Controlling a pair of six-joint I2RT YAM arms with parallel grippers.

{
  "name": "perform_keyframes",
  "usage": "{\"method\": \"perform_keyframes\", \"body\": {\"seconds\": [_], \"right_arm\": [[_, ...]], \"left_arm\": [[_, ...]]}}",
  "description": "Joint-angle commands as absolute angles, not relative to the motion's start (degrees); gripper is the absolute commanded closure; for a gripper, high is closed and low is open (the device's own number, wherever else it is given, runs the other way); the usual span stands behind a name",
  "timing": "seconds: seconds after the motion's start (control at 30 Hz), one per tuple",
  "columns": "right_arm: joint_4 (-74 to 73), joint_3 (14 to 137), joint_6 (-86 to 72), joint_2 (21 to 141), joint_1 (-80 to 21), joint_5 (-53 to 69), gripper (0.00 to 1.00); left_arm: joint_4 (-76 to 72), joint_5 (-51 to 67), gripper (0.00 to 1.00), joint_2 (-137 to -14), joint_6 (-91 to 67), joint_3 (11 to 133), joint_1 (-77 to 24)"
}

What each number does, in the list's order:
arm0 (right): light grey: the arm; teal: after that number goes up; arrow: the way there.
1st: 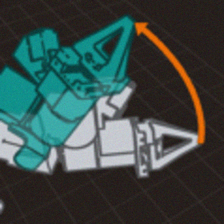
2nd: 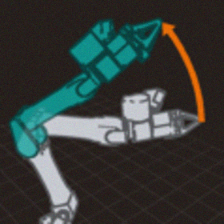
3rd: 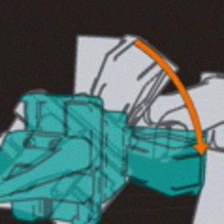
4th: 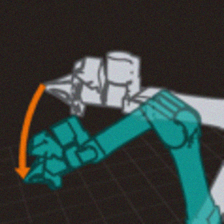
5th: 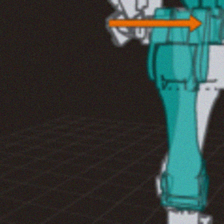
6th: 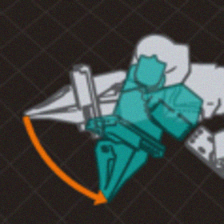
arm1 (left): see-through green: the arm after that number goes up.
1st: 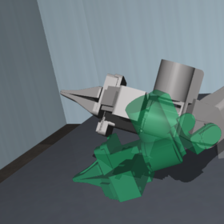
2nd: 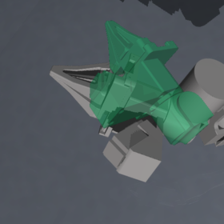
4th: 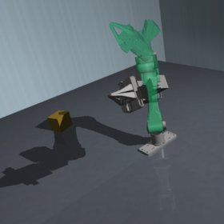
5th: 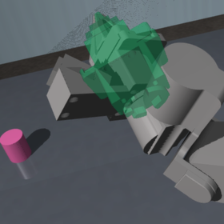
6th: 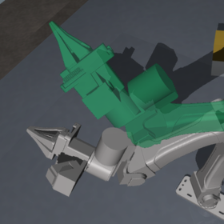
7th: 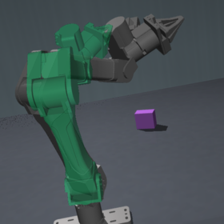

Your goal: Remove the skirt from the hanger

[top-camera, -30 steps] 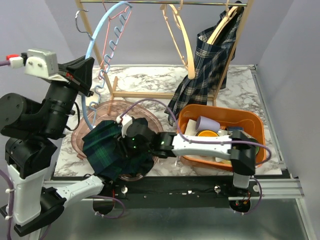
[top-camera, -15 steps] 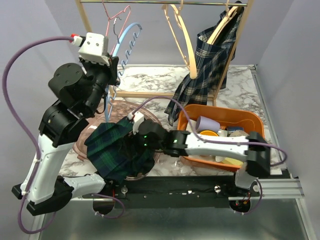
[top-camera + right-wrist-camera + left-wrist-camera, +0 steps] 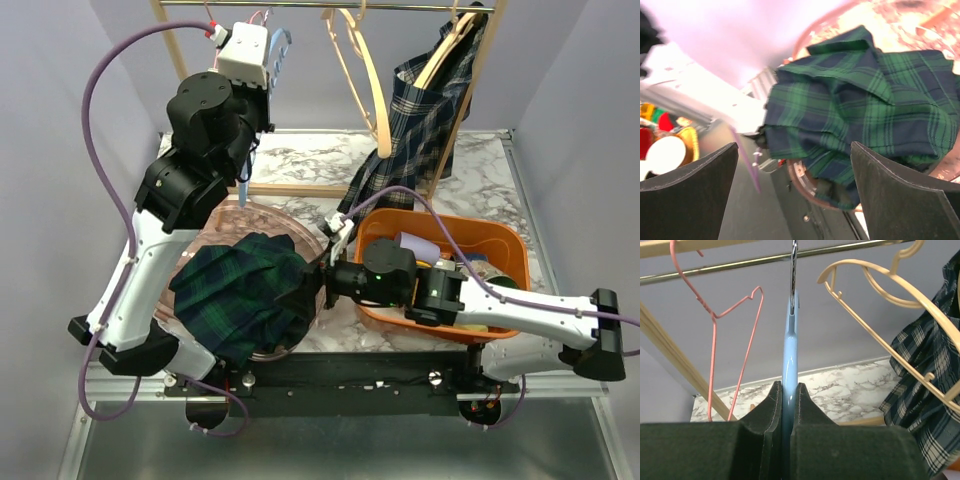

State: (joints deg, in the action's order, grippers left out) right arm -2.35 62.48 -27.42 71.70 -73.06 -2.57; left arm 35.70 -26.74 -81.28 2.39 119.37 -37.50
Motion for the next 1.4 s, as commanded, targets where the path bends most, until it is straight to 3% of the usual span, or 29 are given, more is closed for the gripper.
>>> {"method": "perform_keyframes", "body": {"seconds": [0.0, 0.4, 0.6, 1.37], "right_arm": [[3.77, 59.24, -28.30, 64.79, -73.21, 2.19, 0.00], [7.64, 53.62, -31.11, 54.15, -73.21, 2.20, 0.00], [5.72, 53.35, -29.36, 51.95, -73.21, 0.35, 0.00], [5.19, 53.35, -29.79, 52.21, -73.21, -3.43, 0.00]], "left_arm": [[28.84, -30.93, 1.00, -84.72, 6.32, 122.87, -37.18], [18.55, -29.89, 1.00, -91.83, 9.58, 124.98, -35.07], [21.62, -26.72, 1.00, -96.94, 5.19, 133.15, -32.26], [19.42, -14.16, 0.99, -98.79, 0.18, 127.97, -26.02]]}}
